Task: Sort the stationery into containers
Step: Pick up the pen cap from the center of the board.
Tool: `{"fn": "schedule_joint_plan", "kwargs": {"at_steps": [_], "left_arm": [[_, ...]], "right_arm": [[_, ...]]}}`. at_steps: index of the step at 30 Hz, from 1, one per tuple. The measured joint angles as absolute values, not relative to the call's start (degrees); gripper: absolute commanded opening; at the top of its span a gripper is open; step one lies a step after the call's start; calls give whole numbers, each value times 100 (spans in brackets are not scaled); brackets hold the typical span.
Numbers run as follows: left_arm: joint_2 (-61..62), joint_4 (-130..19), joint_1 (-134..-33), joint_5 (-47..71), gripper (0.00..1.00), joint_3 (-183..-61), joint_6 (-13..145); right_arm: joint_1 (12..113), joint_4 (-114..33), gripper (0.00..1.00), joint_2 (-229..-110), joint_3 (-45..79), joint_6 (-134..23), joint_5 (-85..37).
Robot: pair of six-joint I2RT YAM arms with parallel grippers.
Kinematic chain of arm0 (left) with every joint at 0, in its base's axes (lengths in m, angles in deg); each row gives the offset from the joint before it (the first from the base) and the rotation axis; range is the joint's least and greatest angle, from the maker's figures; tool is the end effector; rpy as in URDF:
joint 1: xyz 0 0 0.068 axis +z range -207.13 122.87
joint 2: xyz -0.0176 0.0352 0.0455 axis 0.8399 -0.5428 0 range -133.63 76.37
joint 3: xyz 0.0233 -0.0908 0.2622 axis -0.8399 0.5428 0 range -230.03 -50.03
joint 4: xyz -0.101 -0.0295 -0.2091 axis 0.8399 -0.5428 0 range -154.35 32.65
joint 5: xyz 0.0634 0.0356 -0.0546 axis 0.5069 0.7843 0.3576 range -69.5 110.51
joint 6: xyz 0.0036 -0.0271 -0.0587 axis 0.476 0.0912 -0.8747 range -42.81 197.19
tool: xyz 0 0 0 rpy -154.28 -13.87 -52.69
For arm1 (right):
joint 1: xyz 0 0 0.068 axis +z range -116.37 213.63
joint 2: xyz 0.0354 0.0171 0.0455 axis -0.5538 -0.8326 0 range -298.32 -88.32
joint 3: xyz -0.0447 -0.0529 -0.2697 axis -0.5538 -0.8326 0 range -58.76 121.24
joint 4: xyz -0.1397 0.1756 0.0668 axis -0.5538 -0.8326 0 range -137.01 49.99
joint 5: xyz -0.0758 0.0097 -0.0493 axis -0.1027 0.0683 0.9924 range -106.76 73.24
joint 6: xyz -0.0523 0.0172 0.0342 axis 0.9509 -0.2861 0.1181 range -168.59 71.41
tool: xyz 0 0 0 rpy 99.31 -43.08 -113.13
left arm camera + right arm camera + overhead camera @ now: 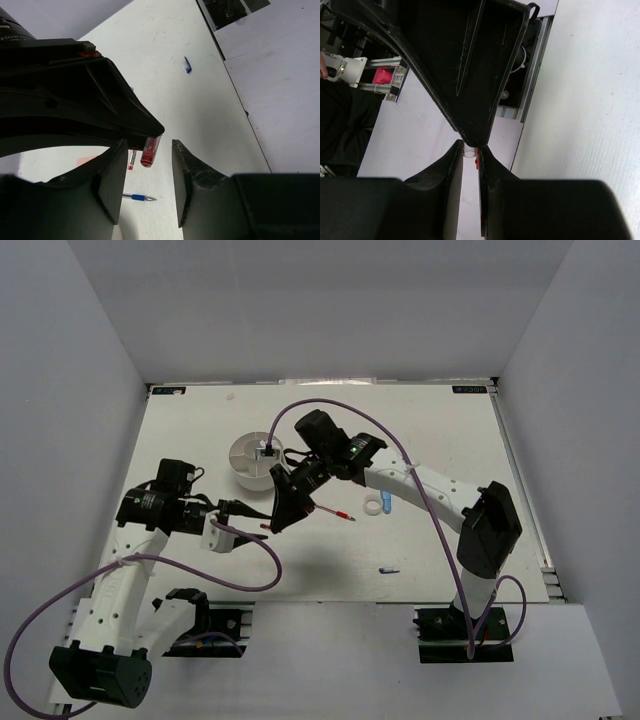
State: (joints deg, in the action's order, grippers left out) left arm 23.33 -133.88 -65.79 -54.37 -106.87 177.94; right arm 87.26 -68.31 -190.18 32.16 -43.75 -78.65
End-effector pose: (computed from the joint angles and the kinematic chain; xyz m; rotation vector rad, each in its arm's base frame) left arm 0.0864 -0.0626 0.3200 1.6660 0.9106 -0.7961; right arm 0.1861 0.3279 0.3336 -1.6463 1.6400 1.6582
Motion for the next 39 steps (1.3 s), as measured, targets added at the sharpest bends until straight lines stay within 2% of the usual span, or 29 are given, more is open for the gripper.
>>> {"fn": "schedule_joint_plan", "kwargs": {"at_steps": [7,17,19,20,22,23,28,32,35,39], "left_arm": [[2355,-13386,-6667,-5360,45,-10687,17822],[2296,-13327,-6750,-5321,28,-10698,17879],[2283,-13343,-6756,-5314,20,-10713,17873],[2278,-13371,-6765,-5297,17,-10713,17870],[2276,-13371,-6772,-5281,3,-10713,17873],[2274,-13380,-6774,-5275,0,-10713,17870],[2296,-13386,-6787,-5201,0,-10709,17873],[2407,-13391,-6787,-5150,0,-10678,17870],[2440,-13391,-6794,-5096,0,-10678,17831],[2292,-13408,-6794,-5056,0,-10742,17228]], "right_arm": [[8710,-6842,2,-19018,3231,-4399,-7902],[8706,-6905,4,-19018,3229,-4397,-7931],[8704,-6903,11,-19018,3229,-4397,-7937],[8697,-6903,23,-19018,3229,-4397,-7942],[8688,-6903,31,-19018,3229,-4423,-7946],[8691,-6894,40,-19018,3229,-4441,-7948],[8691,-6837,59,-18977,3229,-4462,-7808],[8605,-6861,60,-18810,3220,-4384,-7548],[8380,-6874,57,-18620,3214,-4331,-7212],[7808,-6853,42,-18238,2901,-4174,-6481]]}}
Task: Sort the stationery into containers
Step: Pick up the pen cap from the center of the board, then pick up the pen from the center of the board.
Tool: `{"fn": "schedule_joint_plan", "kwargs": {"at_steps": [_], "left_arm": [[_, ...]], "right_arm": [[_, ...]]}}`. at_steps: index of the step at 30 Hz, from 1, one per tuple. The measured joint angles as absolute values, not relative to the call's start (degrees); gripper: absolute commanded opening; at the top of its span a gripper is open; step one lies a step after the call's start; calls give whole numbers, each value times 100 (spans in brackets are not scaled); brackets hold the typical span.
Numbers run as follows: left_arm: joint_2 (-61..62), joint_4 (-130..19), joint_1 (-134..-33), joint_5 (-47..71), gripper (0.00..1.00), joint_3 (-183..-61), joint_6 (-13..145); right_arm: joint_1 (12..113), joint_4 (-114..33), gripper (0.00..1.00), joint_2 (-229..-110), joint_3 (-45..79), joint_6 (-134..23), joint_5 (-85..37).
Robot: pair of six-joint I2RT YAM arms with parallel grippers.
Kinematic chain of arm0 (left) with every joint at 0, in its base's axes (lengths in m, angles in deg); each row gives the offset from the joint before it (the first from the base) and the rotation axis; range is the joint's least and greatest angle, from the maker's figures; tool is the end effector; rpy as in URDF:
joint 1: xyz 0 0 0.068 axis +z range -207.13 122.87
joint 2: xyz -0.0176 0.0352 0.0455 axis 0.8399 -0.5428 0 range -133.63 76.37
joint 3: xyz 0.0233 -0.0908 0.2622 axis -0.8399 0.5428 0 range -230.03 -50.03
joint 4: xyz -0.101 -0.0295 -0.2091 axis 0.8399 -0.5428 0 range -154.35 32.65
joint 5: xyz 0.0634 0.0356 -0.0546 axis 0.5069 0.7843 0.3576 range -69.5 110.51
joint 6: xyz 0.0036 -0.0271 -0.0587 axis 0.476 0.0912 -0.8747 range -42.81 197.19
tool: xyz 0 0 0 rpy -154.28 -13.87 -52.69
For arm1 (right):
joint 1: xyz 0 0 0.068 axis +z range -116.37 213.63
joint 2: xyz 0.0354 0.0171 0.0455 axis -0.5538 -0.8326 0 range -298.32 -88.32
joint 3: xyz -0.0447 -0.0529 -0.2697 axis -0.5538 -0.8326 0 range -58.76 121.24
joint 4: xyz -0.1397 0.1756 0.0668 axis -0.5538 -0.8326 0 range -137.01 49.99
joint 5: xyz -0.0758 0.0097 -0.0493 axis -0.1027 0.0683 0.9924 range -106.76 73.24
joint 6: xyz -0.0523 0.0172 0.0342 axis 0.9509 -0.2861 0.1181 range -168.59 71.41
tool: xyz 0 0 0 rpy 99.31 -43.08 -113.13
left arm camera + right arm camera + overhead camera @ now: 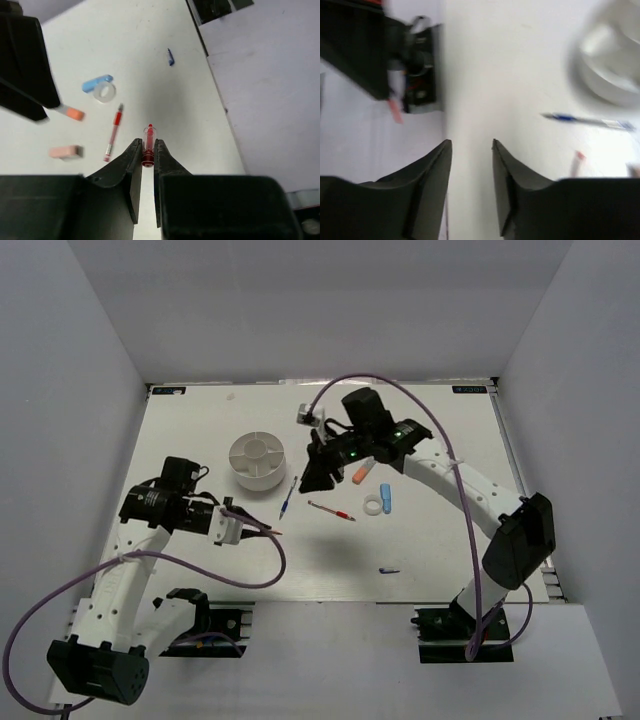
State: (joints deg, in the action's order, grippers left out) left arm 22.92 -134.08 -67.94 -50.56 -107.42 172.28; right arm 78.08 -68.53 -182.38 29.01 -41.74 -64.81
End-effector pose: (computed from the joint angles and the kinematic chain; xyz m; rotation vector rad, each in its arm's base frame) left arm 0.0864 -0.0653 0.3186 1.6978 1.0153 -0.8419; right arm 0.2225 0.2709 0.3570 -1.3924 1.7340 1.2785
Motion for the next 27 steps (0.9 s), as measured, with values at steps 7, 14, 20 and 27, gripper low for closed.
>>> {"fn": "schedule_joint_plan", "kwargs": {"at_steps": [7,14,20,27], "left_arm": [[2694,-11552,-6774,-5019,0,-10374,13798],[3959,-8796,-6774,-4617,0,-9354,10109],[3905,-7786,-6774,-4143,0,-9148,8336],[3782,-7463,-6791,-3830,0,-9067,7624]], "right_arm": [[7377,-6863,20,-17877,1804,-3571,-4580],[7795,-6828,22,-18039,1067,-3641,-2938],[8269,-6916,23,-19228,1598,-3745,-1986],[8380,-7019,31,-19967,2272,-3765,-1297]]}}
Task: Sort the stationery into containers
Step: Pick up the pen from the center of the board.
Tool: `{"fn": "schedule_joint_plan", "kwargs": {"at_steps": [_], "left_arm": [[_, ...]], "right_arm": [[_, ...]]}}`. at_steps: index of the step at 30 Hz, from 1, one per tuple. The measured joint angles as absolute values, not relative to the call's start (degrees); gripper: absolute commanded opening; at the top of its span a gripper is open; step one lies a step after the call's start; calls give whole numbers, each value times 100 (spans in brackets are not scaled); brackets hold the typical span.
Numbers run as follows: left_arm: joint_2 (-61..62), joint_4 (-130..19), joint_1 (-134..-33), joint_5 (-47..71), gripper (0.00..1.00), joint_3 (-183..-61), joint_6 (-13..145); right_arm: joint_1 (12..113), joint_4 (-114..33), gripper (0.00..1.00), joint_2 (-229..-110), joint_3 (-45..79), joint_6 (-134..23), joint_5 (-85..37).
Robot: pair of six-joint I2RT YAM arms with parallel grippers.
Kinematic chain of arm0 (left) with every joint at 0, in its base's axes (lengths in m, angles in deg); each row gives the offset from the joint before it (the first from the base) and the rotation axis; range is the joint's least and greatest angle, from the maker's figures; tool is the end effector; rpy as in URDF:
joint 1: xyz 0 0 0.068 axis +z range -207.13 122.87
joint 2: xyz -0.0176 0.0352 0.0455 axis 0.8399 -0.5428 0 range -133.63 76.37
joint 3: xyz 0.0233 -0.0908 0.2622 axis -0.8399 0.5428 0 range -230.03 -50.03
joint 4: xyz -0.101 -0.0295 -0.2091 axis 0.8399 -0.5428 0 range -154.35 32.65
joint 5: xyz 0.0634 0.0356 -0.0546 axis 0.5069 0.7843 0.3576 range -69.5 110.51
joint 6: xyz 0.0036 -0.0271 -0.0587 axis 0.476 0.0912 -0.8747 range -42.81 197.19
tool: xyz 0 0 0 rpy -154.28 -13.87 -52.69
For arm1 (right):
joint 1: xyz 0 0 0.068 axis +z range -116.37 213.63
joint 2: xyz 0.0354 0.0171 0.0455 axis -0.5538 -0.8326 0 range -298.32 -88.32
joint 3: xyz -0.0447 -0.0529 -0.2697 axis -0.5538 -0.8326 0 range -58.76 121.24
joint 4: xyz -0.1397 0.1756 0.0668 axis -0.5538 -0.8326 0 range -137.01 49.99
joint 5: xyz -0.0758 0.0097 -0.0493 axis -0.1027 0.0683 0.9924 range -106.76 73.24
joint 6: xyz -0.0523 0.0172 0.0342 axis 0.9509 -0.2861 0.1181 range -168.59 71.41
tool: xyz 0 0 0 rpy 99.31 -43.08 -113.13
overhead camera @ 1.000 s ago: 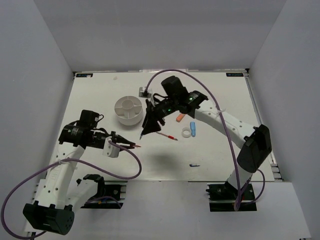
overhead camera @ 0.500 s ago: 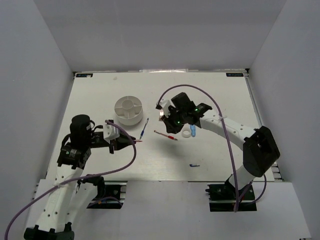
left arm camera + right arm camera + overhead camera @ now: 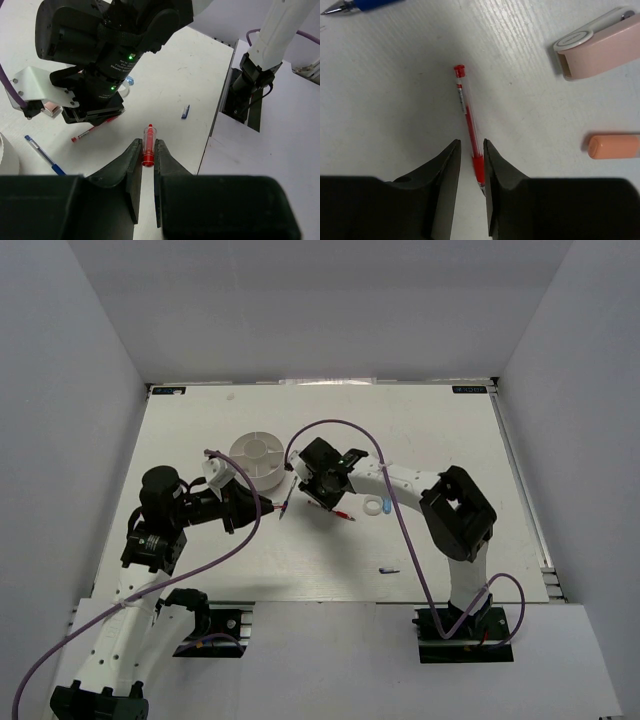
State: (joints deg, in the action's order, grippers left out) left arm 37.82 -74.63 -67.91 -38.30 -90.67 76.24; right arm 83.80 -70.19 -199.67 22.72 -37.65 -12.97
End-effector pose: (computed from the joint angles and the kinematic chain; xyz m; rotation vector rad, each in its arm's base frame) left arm 0.1087 -0.0648 0.3233 0.8671 1.6151 -1.0754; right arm 0.2571 0.3029 0.2015 -1.3137 2.2709 0.1536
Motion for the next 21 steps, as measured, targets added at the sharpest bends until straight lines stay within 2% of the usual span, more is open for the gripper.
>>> {"fn": "schedule_joint_plan", "kwargs": {"at_steps": [12,21], "left_arm": [[3824,-7144,-6798,-3734,0,-8971,7418],[3898,-7083,-6798,-3732,0,-8875,7429]], "right_arm": [[8428,-7622,33,-20469,2696,-3470,-1227],[8439,-8035,23,-20725,3012,-3125,-1352]]}}
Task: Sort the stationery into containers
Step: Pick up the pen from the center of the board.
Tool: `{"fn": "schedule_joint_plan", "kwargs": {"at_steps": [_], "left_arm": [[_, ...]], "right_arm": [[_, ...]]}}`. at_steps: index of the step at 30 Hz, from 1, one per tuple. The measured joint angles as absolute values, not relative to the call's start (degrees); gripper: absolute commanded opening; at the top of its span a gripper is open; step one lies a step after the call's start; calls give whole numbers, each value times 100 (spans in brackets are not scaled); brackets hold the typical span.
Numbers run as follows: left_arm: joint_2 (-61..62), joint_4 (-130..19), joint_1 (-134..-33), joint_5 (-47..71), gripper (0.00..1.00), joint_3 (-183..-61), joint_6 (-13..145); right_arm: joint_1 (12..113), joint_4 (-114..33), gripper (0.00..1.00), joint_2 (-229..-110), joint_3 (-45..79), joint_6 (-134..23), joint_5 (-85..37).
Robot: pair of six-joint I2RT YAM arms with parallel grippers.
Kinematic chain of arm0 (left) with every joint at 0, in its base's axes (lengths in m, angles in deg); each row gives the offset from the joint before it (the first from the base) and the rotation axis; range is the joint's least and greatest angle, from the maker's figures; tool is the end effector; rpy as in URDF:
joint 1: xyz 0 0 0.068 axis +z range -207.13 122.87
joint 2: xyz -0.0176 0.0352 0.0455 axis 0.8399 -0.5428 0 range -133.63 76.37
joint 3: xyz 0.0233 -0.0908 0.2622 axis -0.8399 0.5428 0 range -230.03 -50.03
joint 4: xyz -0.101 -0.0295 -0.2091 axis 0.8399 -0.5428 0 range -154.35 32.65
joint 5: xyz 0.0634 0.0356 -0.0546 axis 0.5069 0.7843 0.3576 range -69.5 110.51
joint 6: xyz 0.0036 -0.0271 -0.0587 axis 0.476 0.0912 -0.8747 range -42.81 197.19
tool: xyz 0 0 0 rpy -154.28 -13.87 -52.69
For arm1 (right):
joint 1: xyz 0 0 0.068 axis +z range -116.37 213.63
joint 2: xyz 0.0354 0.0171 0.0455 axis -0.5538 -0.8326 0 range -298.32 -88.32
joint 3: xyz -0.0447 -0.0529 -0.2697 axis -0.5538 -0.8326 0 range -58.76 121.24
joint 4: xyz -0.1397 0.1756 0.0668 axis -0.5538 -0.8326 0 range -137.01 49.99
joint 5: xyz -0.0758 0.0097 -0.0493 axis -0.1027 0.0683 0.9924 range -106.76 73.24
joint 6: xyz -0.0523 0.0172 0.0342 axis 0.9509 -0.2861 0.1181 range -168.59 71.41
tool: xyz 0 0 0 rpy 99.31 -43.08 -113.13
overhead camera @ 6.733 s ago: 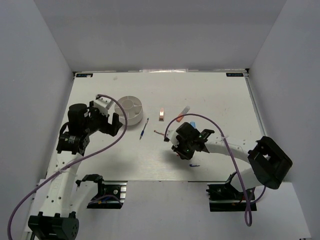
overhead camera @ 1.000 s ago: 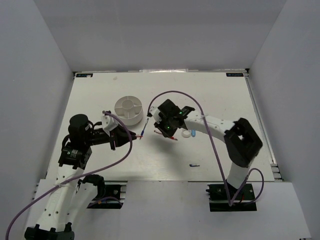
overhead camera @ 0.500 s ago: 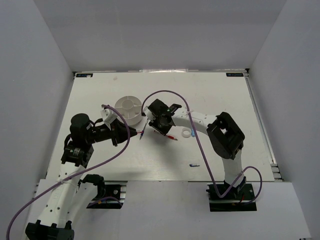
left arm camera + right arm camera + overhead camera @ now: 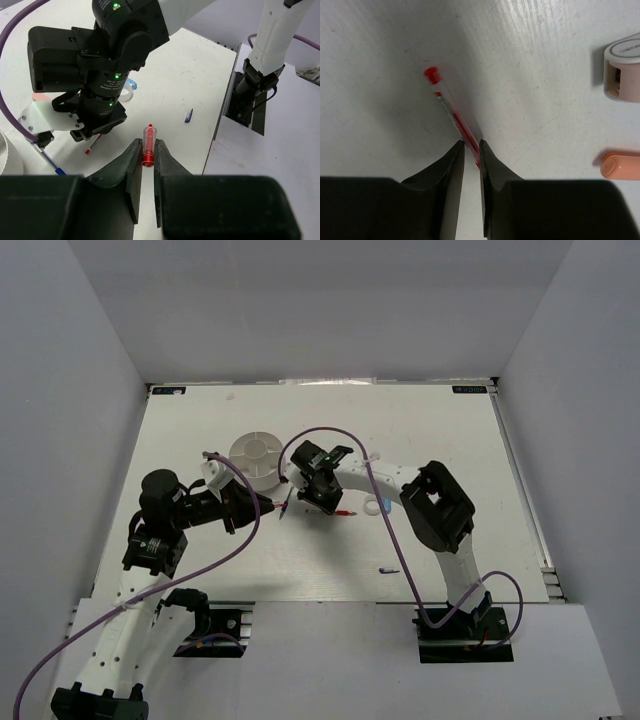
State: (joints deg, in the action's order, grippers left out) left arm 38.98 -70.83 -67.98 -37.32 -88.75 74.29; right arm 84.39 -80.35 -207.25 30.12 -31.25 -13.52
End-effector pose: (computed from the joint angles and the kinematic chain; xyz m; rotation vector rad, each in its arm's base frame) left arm 0.1082 -0.0644 0.3212 0.8467 1.5913 -1.0620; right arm 0.2610 0.3149 0.1763 -1.5549 2.3251 0.0630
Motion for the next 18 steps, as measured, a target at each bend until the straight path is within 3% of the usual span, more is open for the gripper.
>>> {"fn": "schedule_joint_plan", "kwargs": {"at_steps": [9,13,16,18], "left_arm": [[3854,-7085,-6798,-3883,0,-8875,7735],[3730,-7085,-6798,-3913,0,-8875,7886],[3664,-7083,-6798,-3926,0,-8875,7949],[3655,-7081,-6798,-3942,0,-8875,7976]], "right_arm": [[8446,-8540,29,-21020,3377,-2718,-1391],[8450,-8621,27,-21025,3377,-2570,-1378],[8457,-8680,21,-21031,3377,-2469,-1347],[8472,-8706,3,-21038,3377,-2390,-1304]]}}
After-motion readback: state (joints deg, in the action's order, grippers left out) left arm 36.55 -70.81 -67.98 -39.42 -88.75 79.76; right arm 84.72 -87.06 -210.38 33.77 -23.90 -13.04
